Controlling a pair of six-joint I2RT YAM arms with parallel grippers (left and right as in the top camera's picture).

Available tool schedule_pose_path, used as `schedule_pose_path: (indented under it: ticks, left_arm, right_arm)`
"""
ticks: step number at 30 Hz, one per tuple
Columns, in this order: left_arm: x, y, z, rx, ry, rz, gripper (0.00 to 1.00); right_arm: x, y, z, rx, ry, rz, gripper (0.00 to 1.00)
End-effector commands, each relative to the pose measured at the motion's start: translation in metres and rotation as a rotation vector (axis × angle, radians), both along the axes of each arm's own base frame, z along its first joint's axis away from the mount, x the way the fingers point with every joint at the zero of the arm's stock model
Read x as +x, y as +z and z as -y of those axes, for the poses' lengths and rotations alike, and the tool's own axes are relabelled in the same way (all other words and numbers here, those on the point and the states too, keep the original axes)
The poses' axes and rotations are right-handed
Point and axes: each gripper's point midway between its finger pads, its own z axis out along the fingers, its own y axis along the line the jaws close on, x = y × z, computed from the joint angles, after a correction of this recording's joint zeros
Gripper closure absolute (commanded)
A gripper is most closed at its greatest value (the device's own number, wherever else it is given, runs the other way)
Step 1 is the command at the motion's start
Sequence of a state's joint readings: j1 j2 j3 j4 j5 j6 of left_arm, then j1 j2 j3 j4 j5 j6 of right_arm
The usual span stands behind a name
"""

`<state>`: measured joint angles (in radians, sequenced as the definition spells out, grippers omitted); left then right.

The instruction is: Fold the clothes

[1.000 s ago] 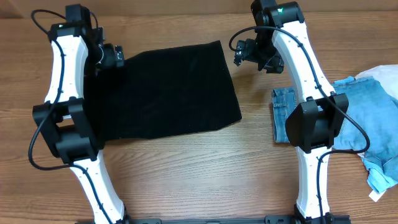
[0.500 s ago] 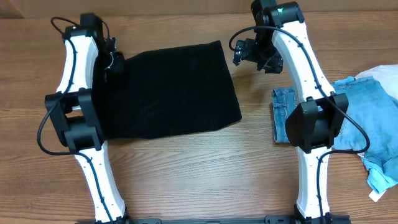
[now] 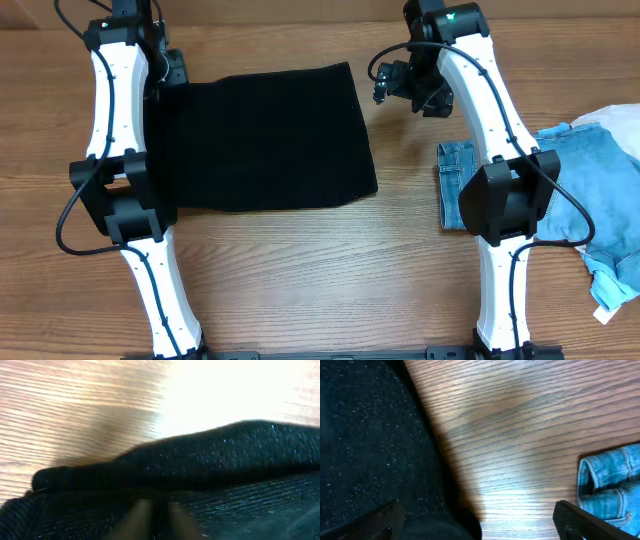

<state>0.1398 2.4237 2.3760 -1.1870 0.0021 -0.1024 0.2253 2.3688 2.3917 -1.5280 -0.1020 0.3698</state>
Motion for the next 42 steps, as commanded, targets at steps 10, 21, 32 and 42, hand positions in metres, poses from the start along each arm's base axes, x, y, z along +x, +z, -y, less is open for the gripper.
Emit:
schedule_pose_path:
  ticks: [10, 21, 32, 42]
  left_arm:
    - [-0.072, 0.044, 0.023, -0.170, 0.136, -0.194, 0.00]
    - [-0.101, 0.043, 0.041, -0.231, 0.148, -0.321, 0.00]
    - [-0.101, 0.043, 0.040, -0.231, 0.148, -0.320, 0.00]
    - [-0.101, 0.043, 0.040, -0.228, 0.135, -0.320, 0.00]
  right_arm:
    - [-0.007, -0.022, -0.058, 0.168, 0.348, 0.031, 0.00]
    - [-0.010, -0.073, -0.056, 0.515, 0.397, 0.041, 0.00]
    - [-0.050, -0.101, -0.125, 0.670, 0.514, 0.015, 0.00]
    - [-0.043, -0.109, -0.134, 0.610, 0.424, 0.002, 0.96]
